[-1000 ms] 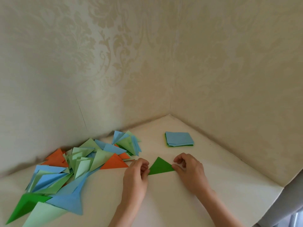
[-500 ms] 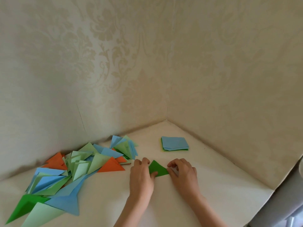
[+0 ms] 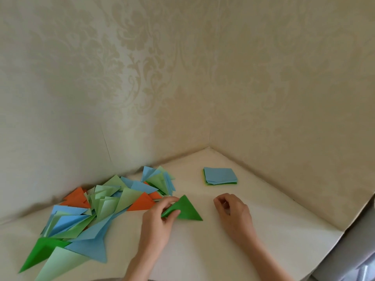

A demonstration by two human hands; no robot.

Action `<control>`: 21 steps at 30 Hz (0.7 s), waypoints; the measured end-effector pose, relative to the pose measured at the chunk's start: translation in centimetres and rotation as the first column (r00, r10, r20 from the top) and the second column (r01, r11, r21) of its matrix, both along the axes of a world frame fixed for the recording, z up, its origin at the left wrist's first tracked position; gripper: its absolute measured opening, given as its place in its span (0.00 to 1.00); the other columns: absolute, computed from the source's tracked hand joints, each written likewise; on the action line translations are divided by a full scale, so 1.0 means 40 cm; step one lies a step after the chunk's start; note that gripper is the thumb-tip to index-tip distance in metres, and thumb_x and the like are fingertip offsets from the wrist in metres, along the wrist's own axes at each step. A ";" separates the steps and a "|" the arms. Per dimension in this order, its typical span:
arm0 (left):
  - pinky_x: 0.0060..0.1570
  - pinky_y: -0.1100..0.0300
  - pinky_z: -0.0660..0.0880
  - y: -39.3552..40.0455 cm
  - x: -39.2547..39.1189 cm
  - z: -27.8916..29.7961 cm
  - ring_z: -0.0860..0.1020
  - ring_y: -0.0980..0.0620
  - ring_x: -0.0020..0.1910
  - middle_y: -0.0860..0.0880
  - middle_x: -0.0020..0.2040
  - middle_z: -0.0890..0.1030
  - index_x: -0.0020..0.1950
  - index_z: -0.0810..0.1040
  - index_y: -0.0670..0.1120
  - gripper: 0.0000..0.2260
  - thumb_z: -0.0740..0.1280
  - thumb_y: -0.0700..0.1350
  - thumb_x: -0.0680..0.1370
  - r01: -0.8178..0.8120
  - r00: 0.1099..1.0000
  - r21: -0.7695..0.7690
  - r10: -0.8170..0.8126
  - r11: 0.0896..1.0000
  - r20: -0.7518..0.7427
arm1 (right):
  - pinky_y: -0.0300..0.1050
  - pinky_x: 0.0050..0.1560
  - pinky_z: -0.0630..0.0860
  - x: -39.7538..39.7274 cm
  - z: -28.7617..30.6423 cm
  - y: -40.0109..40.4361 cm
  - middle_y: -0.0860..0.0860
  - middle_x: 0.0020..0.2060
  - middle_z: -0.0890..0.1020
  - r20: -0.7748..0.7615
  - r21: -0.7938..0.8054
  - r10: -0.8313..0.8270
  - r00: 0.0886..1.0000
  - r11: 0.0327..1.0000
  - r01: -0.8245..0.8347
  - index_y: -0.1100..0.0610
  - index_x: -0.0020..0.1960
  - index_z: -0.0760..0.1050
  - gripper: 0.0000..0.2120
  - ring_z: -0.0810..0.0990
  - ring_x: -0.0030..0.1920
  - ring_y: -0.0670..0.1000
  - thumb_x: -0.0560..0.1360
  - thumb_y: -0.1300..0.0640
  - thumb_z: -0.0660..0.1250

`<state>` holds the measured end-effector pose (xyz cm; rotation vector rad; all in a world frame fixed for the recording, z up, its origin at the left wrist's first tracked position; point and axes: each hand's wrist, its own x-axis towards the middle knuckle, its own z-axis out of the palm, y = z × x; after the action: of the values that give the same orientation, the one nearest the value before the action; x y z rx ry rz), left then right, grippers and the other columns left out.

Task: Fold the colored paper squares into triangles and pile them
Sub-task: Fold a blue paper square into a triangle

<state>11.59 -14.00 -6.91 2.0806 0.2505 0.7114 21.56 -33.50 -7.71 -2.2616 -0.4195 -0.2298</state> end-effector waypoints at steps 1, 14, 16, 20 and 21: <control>0.42 0.74 0.72 0.030 -0.014 0.002 0.78 0.64 0.48 0.64 0.46 0.82 0.49 0.80 0.56 0.15 0.75 0.38 0.71 -0.007 1.000 0.015 0.007 1.000 0.015 | 0.46 0.50 0.74 0.000 0.002 0.001 0.41 0.39 0.77 -0.002 -0.009 0.002 1.000 1.000 -0.002 0.45 0.43 0.74 0.04 0.75 0.41 0.44 0.77 0.49 0.64; 0.46 0.56 0.77 0.199 -0.050 -0.050 0.76 0.57 0.48 0.59 0.47 0.79 0.53 0.79 0.57 0.14 0.75 0.43 0.71 -0.178 0.977 0.266 0.202 0.947 -0.065 | 0.52 0.70 0.62 0.176 0.020 0.077 0.53 0.70 0.70 0.140 -0.398 0.067 0.988 0.917 -0.006 0.58 0.71 0.68 0.26 0.70 0.69 0.54 0.76 0.50 0.67; 0.43 0.54 0.76 0.200 -0.041 -0.047 0.74 0.54 0.48 0.58 0.46 0.78 0.52 0.79 0.56 0.14 0.76 0.43 0.70 -0.226 0.964 0.326 0.259 0.918 -0.059 | 0.46 0.70 0.56 0.180 0.014 0.079 0.48 0.71 0.69 0.126 -0.457 0.043 0.991 0.889 0.019 0.53 0.73 0.65 0.25 0.67 0.70 0.48 0.79 0.44 0.61; 0.39 0.54 0.75 0.197 -0.034 -0.033 0.72 0.52 0.48 0.57 0.47 0.75 0.51 0.80 0.54 0.15 0.77 0.44 0.67 -0.286 0.943 0.413 0.330 0.865 -0.037 | 0.48 0.64 0.60 0.167 0.014 0.084 0.45 0.60 0.80 0.238 -0.397 -0.014 0.971 0.911 0.110 0.50 0.61 0.78 0.14 0.75 0.62 0.48 0.78 0.47 0.64; 0.38 0.55 0.75 0.197 -0.031 -0.032 0.72 0.52 0.48 0.56 0.48 0.75 0.51 0.80 0.54 0.15 0.78 0.43 0.67 -0.293 0.942 0.419 0.336 0.860 -0.031 | 0.50 0.63 0.62 0.165 0.015 0.086 0.46 0.55 0.82 0.264 -0.384 -0.020 0.964 0.915 0.124 0.50 0.55 0.82 0.10 0.78 0.59 0.50 0.77 0.50 0.65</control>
<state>10.33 -6.14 -8.17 2.5144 0.5513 0.9144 28.14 -30.07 -7.12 -2.6631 -0.5580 -0.5191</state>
